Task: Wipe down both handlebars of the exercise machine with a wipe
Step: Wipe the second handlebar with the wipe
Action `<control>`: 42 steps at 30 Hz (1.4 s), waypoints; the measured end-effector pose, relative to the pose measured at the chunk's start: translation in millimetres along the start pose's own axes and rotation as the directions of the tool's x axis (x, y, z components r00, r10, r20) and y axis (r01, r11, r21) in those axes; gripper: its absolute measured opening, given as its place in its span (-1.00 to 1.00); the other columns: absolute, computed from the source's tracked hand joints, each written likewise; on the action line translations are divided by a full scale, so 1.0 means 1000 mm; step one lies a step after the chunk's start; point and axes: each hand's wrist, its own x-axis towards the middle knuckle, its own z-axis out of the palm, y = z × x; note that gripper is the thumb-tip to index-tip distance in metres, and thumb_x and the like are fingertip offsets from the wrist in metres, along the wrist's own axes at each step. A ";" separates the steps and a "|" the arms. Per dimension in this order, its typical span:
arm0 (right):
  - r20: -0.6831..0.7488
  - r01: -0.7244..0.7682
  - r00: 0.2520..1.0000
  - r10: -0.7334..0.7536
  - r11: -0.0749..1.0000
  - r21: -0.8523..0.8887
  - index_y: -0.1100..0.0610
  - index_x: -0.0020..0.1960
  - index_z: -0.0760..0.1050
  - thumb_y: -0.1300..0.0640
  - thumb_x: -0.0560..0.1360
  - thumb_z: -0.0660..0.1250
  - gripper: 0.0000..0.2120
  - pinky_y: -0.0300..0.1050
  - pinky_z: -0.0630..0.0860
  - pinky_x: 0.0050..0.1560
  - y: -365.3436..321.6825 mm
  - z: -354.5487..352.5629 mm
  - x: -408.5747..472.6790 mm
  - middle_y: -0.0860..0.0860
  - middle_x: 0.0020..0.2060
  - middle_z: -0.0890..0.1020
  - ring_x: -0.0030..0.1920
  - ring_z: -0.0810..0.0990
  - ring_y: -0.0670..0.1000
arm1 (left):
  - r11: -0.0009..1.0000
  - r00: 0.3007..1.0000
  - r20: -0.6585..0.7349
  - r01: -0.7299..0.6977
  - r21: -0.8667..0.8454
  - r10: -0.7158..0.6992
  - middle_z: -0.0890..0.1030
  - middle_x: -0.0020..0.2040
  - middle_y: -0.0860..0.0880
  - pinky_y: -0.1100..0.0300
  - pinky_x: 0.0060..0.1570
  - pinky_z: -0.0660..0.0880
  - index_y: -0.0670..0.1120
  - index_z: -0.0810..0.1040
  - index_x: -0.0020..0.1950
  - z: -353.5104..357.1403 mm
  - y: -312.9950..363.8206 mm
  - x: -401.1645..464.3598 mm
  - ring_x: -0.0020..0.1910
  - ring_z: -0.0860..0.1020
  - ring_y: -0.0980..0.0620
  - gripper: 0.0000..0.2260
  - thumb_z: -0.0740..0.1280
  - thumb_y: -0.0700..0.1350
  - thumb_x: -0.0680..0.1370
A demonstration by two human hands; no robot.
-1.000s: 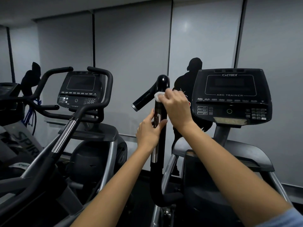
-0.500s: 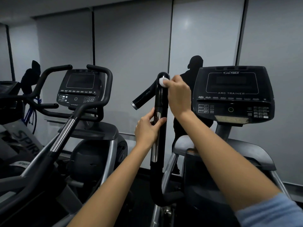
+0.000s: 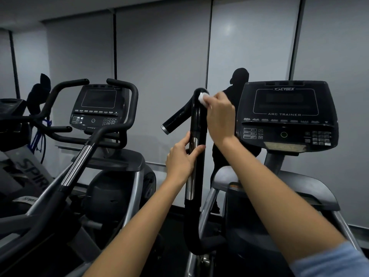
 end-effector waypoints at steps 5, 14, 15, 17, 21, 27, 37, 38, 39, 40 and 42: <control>0.168 -0.034 0.984 0.061 0.987 -0.154 0.24 -0.30 0.42 0.38 0.44 0.11 -0.80 -0.17 0.19 -0.34 -0.005 -0.001 0.038 0.12 -0.24 0.36 -0.38 0.30 0.08 | 1.000 1.000 -0.001 -0.016 -0.019 0.016 0.59 -0.07 0.17 -0.07 0.05 0.57 0.13 0.32 0.43 0.001 -0.002 -0.002 -0.08 0.64 -0.02 -0.45 0.37 0.12 0.47; 0.168 0.465 0.881 -0.442 0.744 -0.479 0.15 -0.28 0.57 0.38 0.16 0.37 -0.81 -0.26 0.35 -0.59 -0.001 -0.010 -0.025 0.01 -0.36 0.54 -0.38 0.52 -0.02 | 0.998 1.000 0.000 -0.001 0.059 0.001 0.67 0.02 -0.02 -0.07 -0.02 0.57 0.14 0.34 0.42 -0.001 0.003 0.001 -0.07 0.63 -0.05 -0.44 0.33 0.22 0.44; 0.178 0.450 0.890 -0.419 0.754 -0.478 0.14 -0.32 0.56 0.38 0.13 0.42 -0.80 -0.27 0.33 -0.60 -0.002 -0.009 -0.012 0.00 -0.38 0.53 -0.39 0.51 -0.02 | 0.998 1.000 0.006 -0.006 0.056 0.006 0.67 -0.02 -0.01 -0.07 -0.04 0.57 0.15 0.34 0.41 -0.001 0.002 0.001 -0.09 0.64 -0.06 -0.42 0.33 0.26 0.42; 0.208 0.419 0.908 -0.364 0.770 -0.482 0.13 -0.35 0.55 0.39 0.13 0.47 -0.78 -0.25 0.31 -0.55 -0.008 -0.008 0.017 0.02 -0.36 0.52 -0.38 0.51 0.02 | 1.000 1.000 0.012 -0.015 0.027 0.014 0.65 -0.08 0.06 -0.10 -0.05 0.58 0.16 0.33 0.41 -0.001 0.001 0.000 -0.10 0.65 -0.09 -0.36 0.32 0.33 0.38; 0.331 0.306 0.927 -0.178 0.869 -0.388 0.26 -0.12 0.55 0.42 0.43 0.22 -0.84 -0.12 0.28 -0.28 -0.010 -0.001 0.048 0.07 -0.21 0.35 -0.19 0.38 0.06 | 0.999 1.000 0.020 -0.015 -0.044 0.016 0.55 -0.12 0.15 -0.13 -0.01 0.57 0.17 0.30 0.42 0.000 -0.002 -0.002 -0.12 0.64 -0.11 -0.27 0.30 0.40 0.31; 0.174 0.437 0.899 -0.401 0.847 -0.305 0.21 -0.31 0.56 0.47 0.07 0.51 -0.72 -0.22 0.44 -0.59 0.003 -0.010 -0.014 0.07 -0.36 0.54 -0.41 0.51 0.06 | 1.000 1.000 -0.004 0.016 0.011 -0.016 0.56 -0.14 0.08 -0.07 0.02 0.56 0.15 0.35 0.41 0.001 -0.001 0.001 -0.19 0.58 -0.02 -0.43 0.37 0.20 0.43; 0.323 0.142 0.945 -0.060 0.961 -0.236 0.33 -0.01 0.59 0.37 0.46 0.18 -0.77 0.02 0.45 -0.10 -0.001 0.001 0.078 0.21 -0.03 0.58 -0.02 0.54 0.24 | 0.994 1.000 0.009 -0.025 -0.105 0.027 0.61 -0.02 0.27 -0.02 0.11 0.55 0.16 0.34 0.41 0.001 -0.008 -0.001 -0.04 0.64 0.13 -0.45 0.40 0.10 0.45; 0.325 0.137 0.944 -0.055 0.962 -0.234 0.34 0.02 0.59 0.40 0.44 0.16 -0.73 0.03 0.47 -0.04 -0.003 -0.002 0.078 0.23 0.00 0.58 0.02 0.54 0.25 | 0.994 1.000 0.009 -0.026 -0.107 0.027 0.62 -0.03 0.25 -0.03 0.11 0.55 0.16 0.34 0.41 0.001 -0.008 -0.001 -0.05 0.65 0.11 -0.45 0.40 0.11 0.44; 0.323 0.134 0.945 -0.056 0.965 -0.224 0.37 0.03 0.57 0.41 0.43 0.15 -0.73 0.05 0.46 -0.05 -0.006 -0.004 0.074 0.24 0.00 0.57 0.02 0.54 0.27 | 0.994 1.000 0.009 -0.027 -0.104 0.028 0.62 -0.07 0.24 -0.03 0.09 0.55 0.16 0.34 0.40 0.001 -0.007 -0.001 -0.06 0.65 0.07 -0.46 0.40 0.11 0.44; 0.316 0.142 0.946 -0.068 0.966 -0.217 0.40 -0.01 0.55 0.41 0.43 0.14 -0.75 0.04 0.42 -0.12 -0.008 -0.006 0.066 0.24 -0.04 0.55 -0.03 0.53 0.27 | 0.995 1.000 0.008 -0.029 -0.099 0.030 0.61 -0.11 0.25 -0.04 0.09 0.55 0.17 0.34 0.40 0.001 -0.006 -0.002 -0.07 0.65 0.03 -0.46 0.40 0.11 0.44; 0.289 0.204 0.949 -0.127 0.946 -0.253 0.35 -0.20 0.50 0.41 0.41 0.13 -0.83 -0.08 0.24 -0.28 -0.010 -0.011 0.044 0.18 -0.20 0.43 -0.23 0.43 0.19 | 0.995 0.999 0.006 -0.037 -0.090 0.038 0.57 -0.16 0.26 -0.07 0.08 0.55 0.15 0.34 0.40 0.000 -0.005 -0.002 -0.07 0.65 -0.03 -0.46 0.40 0.11 0.45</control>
